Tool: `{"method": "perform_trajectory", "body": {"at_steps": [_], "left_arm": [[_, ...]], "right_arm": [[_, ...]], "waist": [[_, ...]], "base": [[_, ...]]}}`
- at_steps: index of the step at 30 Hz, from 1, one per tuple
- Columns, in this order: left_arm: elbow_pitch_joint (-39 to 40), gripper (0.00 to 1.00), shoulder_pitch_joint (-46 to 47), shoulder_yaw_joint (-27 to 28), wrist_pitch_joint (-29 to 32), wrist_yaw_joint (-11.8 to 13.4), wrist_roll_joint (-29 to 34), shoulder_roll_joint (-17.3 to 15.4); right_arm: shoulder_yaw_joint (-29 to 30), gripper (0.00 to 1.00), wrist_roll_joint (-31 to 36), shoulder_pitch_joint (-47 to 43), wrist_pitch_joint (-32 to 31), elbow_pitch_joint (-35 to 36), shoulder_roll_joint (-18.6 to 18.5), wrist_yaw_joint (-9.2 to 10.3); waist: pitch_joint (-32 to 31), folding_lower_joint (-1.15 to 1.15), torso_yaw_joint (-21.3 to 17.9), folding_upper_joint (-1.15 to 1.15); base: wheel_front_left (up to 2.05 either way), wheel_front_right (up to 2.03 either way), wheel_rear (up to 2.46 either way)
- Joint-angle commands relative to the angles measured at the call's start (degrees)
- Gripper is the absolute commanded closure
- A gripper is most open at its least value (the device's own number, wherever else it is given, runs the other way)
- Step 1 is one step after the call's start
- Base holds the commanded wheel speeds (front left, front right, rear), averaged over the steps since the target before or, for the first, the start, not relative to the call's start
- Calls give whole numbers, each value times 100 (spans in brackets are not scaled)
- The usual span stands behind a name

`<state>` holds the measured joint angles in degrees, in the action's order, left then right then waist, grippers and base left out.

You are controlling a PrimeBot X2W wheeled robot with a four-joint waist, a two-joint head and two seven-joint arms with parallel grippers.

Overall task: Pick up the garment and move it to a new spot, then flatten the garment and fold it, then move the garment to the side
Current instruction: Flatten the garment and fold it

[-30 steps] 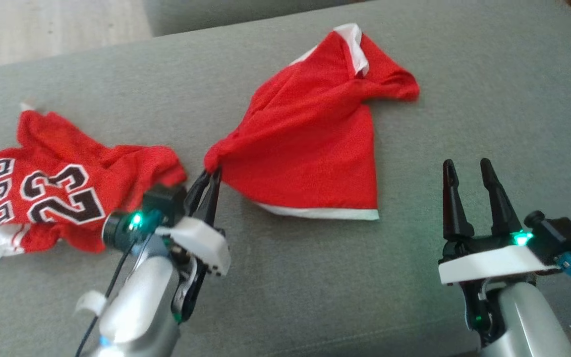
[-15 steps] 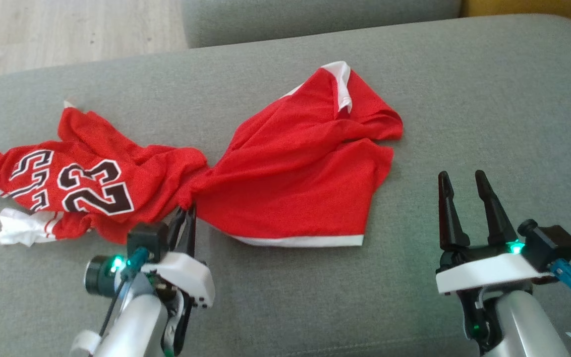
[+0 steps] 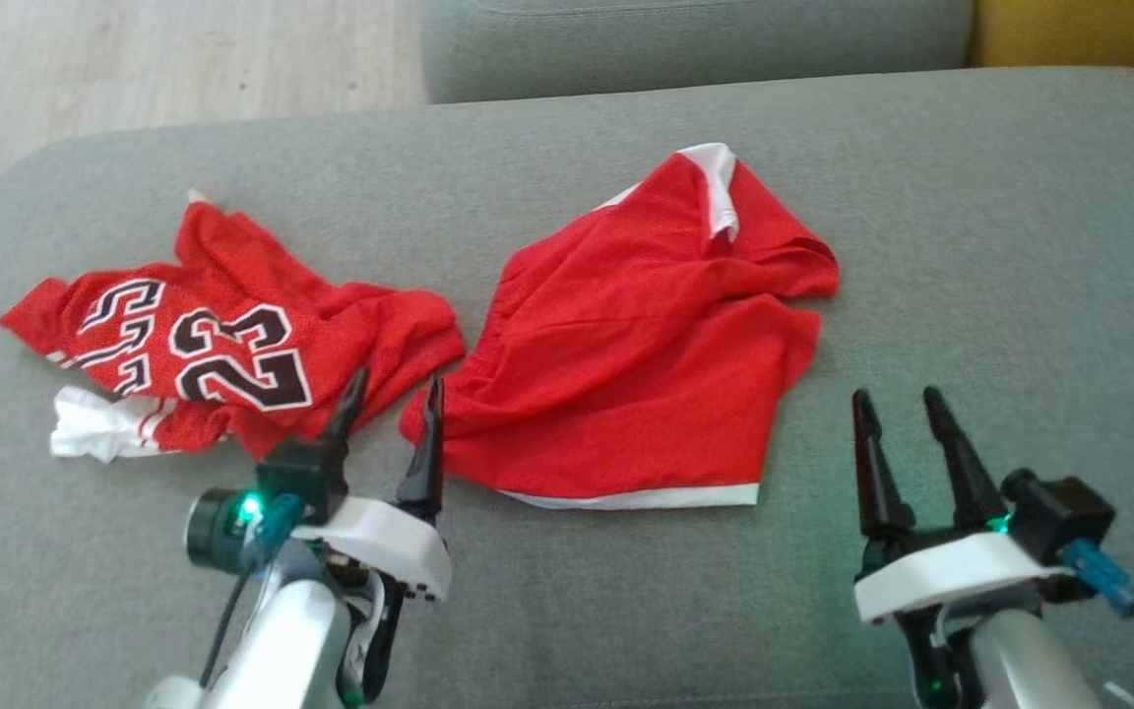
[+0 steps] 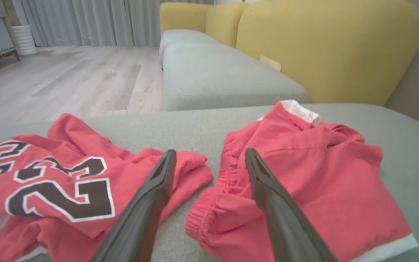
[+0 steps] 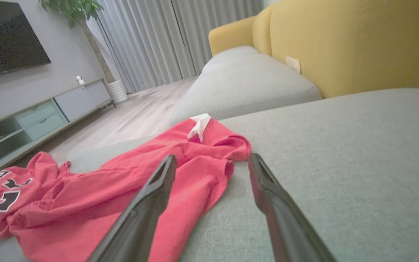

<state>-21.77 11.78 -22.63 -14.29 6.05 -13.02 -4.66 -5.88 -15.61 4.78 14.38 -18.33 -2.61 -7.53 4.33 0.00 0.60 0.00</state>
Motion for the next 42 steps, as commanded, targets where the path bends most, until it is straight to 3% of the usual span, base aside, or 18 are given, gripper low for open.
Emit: {"method": "perform_trajectory", "body": {"at_steps": [1,8,22,23,24,25,32,36,42], "left_arm": [[432,0,44,316,-71,1,56,-2],[1005,0,-321,441,-71,-143,195,71],[1049,0,-391,400,-71,-356,242,159],[1050,0,-393,399,-71,-362,239,162],[1050,0,-396,396,-71,-369,238,164],[1050,0,-398,394,-71,-373,240,166],[1039,0,-421,461,-71,-371,231,174],[1050,0,-461,487,-71,-372,186,176],[1091,0,-508,414,-71,-327,56,177]], "right_arm": [[-188,0,45,78,62,-10,-27,4],[-533,0,-173,211,-108,-755,-27,4],[-1038,0,-984,1121,-231,-2350,-27,4],[-1076,11,-1044,1203,-219,-2479,-27,4],[-1110,83,-1082,1286,-204,-2609,-27,4],[-1142,100,-1078,1368,-177,-2730,-27,4],[-707,100,-584,1788,36,-3298,-27,4],[213,100,263,1827,58,-3306,-27,4],[1846,100,1797,1493,56,-2646,-50,4]], "waist": [[12,0,109,0],[34,0,410,0],[114,0,750,0],[126,0,760,0],[135,0,769,0],[142,0,776,0],[101,0,698,0],[10,0,584,0],[-118,0,454,0]], "base": [[0,0,0],[0,0,0],[0,0,0],[0,0,0],[0,0,0],[0,0,0],[0,0,0],[0,0,0],[0,0,0]]}}
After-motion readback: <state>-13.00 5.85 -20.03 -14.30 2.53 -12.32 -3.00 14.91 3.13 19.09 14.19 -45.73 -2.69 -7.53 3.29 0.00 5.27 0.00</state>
